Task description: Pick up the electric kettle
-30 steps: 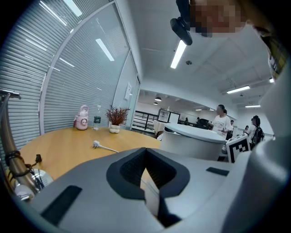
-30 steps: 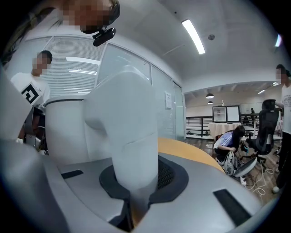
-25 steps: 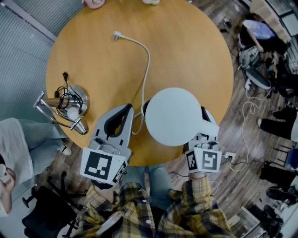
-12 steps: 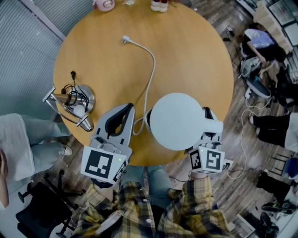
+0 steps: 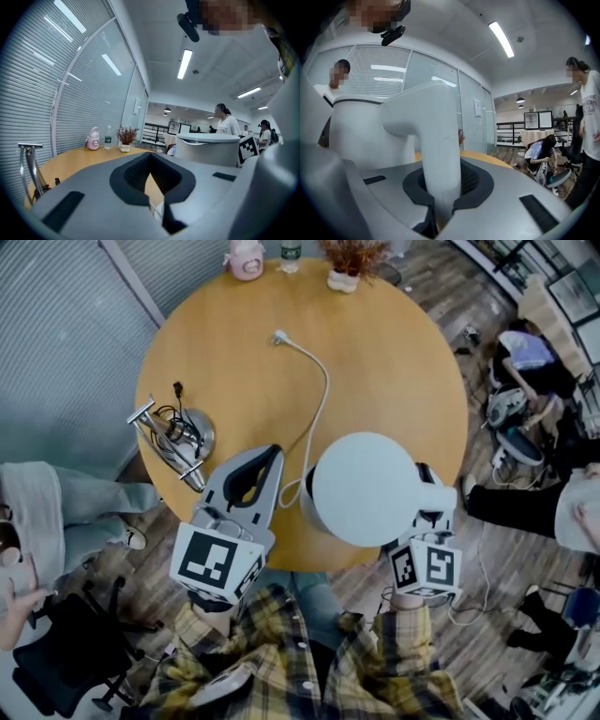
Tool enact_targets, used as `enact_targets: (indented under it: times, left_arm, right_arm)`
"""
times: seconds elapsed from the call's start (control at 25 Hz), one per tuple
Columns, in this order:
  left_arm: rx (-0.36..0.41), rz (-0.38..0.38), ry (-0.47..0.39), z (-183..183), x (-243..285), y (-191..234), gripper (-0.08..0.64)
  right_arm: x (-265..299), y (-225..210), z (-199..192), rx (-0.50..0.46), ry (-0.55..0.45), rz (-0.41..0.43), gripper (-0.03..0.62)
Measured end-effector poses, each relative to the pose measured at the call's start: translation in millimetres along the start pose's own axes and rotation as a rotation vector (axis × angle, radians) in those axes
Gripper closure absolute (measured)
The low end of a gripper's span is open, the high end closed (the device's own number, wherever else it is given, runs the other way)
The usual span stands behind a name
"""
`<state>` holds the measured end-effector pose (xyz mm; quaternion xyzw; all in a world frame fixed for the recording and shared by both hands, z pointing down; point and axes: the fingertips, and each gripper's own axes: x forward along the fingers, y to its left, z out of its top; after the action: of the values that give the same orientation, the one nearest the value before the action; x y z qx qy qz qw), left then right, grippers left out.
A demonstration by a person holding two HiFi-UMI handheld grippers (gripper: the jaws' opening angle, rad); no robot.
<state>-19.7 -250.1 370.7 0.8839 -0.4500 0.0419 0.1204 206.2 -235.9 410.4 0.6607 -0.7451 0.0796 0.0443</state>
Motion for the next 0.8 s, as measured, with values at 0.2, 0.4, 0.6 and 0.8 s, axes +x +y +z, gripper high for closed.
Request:
enact_targets:
  times: [0.2,0.4,0.6,0.8]
  left_arm:
    - [0.011,0.019,-0.012,18,-19,-1,0.557]
    - [0.006,0.039,-0.037,38,-38,-4,0.557]
    - [0.034,0.042,-0.063,52,-50,-11,0.557]
    - [0.039,0.045,-0.082,61,-54,-19,0.557]
  right_arm:
    - [-6,14,23,0.002,-0.003,0.035,0.538]
    - [-13,29,49,-0.022,-0.011,0.085,0.538]
    - [-22,37,67,-0.033,-0.027,0.11,0.538]
    - [-31,38,78,-0.02,-0.037,0.124,0.538]
